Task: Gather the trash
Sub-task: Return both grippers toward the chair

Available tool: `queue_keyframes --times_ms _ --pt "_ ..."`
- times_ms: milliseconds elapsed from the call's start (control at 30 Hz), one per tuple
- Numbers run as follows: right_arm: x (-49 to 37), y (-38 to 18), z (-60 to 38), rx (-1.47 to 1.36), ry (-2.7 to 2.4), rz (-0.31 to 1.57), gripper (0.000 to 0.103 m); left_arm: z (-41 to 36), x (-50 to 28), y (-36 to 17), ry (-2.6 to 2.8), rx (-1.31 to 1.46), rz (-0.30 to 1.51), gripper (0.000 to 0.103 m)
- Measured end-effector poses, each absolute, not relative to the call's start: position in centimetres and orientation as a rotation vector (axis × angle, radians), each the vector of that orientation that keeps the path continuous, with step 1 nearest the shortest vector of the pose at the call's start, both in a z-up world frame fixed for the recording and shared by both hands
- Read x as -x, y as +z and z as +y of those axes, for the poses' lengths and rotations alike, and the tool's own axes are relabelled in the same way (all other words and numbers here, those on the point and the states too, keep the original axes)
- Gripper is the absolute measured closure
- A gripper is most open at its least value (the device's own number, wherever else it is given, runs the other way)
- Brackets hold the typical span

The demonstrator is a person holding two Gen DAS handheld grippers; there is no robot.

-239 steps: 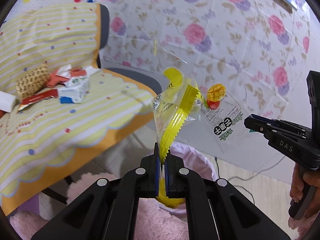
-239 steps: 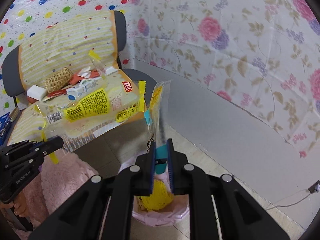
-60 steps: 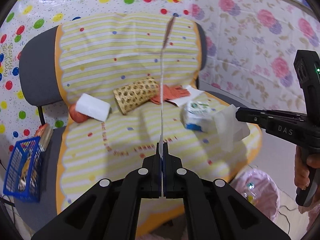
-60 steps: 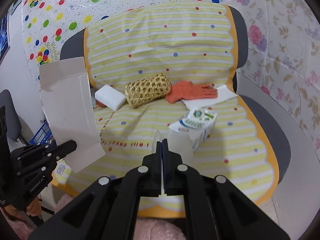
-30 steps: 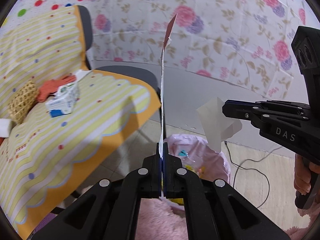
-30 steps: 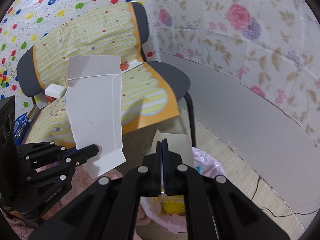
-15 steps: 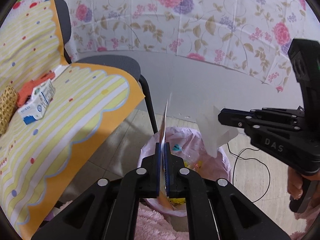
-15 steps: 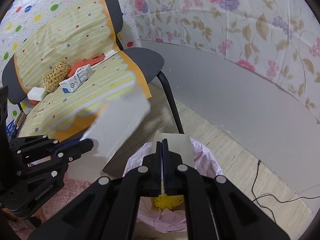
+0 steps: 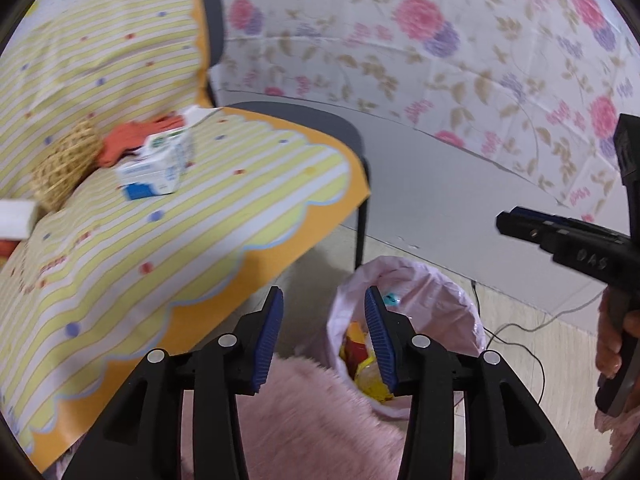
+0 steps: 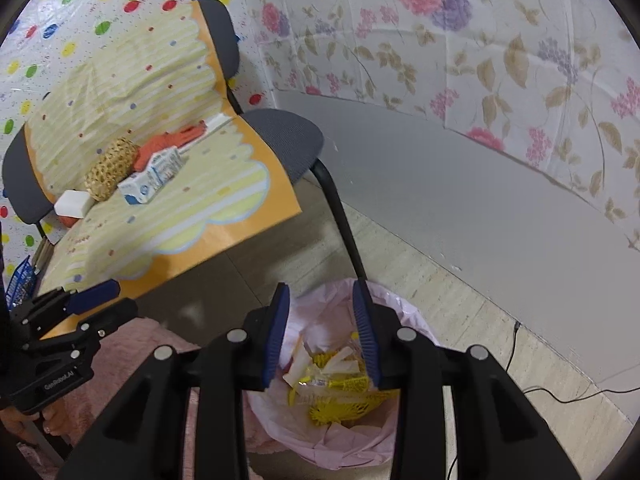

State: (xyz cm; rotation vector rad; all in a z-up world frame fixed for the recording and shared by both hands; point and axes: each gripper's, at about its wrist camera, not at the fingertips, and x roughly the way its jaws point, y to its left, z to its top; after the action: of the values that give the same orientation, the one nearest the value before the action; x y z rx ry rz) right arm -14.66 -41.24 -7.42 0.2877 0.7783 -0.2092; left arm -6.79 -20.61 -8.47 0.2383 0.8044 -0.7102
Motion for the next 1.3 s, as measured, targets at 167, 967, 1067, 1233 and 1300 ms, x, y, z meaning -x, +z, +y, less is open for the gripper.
queue_keyframes --times_ms 167,967,1067,1233,1300 --pt "13.7 -5.7 -38.8 -0.265 -0.135 0.754 0.070 -17.6 6.6 -7.2 -0.642 -0.194 0.787 0.056" --pt "2.9 -2.7 -26.7 -0.076 0.100 0.728 0.047 -2.7 2.2 -4.0 -0.266 -0.029 0.708 0.036" --pt "1.1 -2.6 -25.7 -0.058 0.107 0.728 0.043 -1.2 1.0 -4.2 -0.231 -0.014 0.713 0.032" --pt "-2.1 -2.9 -24.0 -0.033 0.116 0.732 0.039 1.8 -2.1 -4.3 -0.153 0.029 0.721 0.024" --pt "-3.4 -3.0 -23.3 -0.017 0.124 0.733 0.038 2.7 -3.3 -4.2 -0.123 0.034 0.718 0.023"
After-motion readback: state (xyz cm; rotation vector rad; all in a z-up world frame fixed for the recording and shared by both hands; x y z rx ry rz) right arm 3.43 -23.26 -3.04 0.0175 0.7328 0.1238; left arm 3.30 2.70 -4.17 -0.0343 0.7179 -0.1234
